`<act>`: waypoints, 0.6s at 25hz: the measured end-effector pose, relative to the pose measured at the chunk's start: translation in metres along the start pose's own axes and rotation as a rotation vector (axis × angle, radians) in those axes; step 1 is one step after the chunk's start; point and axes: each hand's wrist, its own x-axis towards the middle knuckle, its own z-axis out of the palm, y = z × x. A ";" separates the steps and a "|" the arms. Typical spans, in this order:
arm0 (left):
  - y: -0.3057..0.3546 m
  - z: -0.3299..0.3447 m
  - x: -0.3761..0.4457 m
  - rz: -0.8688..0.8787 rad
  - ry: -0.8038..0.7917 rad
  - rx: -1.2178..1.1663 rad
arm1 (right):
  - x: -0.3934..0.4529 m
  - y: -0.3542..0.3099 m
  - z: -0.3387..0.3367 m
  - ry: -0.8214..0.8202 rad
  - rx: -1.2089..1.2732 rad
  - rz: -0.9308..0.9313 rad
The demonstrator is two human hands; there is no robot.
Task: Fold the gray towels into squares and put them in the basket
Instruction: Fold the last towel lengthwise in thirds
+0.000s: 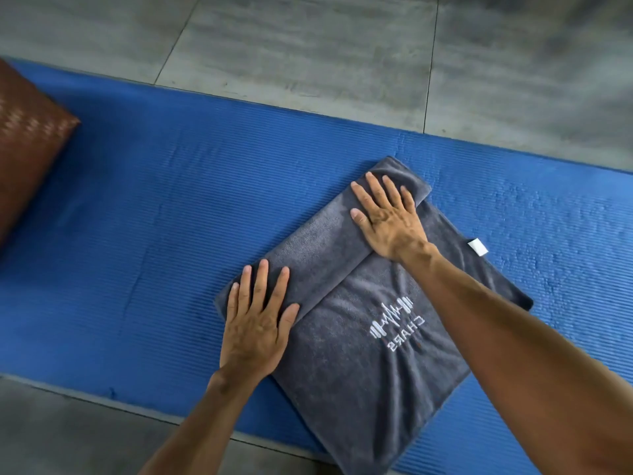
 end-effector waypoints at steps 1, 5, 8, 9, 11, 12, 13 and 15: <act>-0.002 -0.002 0.001 0.011 0.001 -0.015 | 0.001 0.000 -0.003 -0.005 -0.001 -0.001; -0.009 -0.018 0.011 -0.057 -0.005 -0.220 | 0.010 0.004 -0.034 0.053 -0.077 -0.061; -0.012 -0.040 0.019 -0.208 -0.027 -0.247 | 0.022 0.021 -0.055 0.001 -0.014 -0.129; -0.012 -0.048 0.023 -0.234 -0.067 -0.222 | 0.026 0.027 -0.057 -0.007 0.028 -0.143; -0.014 -0.061 0.030 -0.277 -0.164 -0.155 | 0.032 0.028 -0.059 -0.044 0.042 -0.162; -0.015 -0.066 0.033 -0.305 -0.198 -0.133 | 0.034 0.024 -0.059 -0.074 0.010 -0.169; -0.016 -0.069 0.036 -0.334 -0.216 -0.129 | 0.036 0.020 -0.059 -0.097 -0.025 -0.168; -0.018 -0.072 0.039 -0.370 -0.229 -0.154 | 0.038 0.013 -0.063 -0.087 -0.036 -0.121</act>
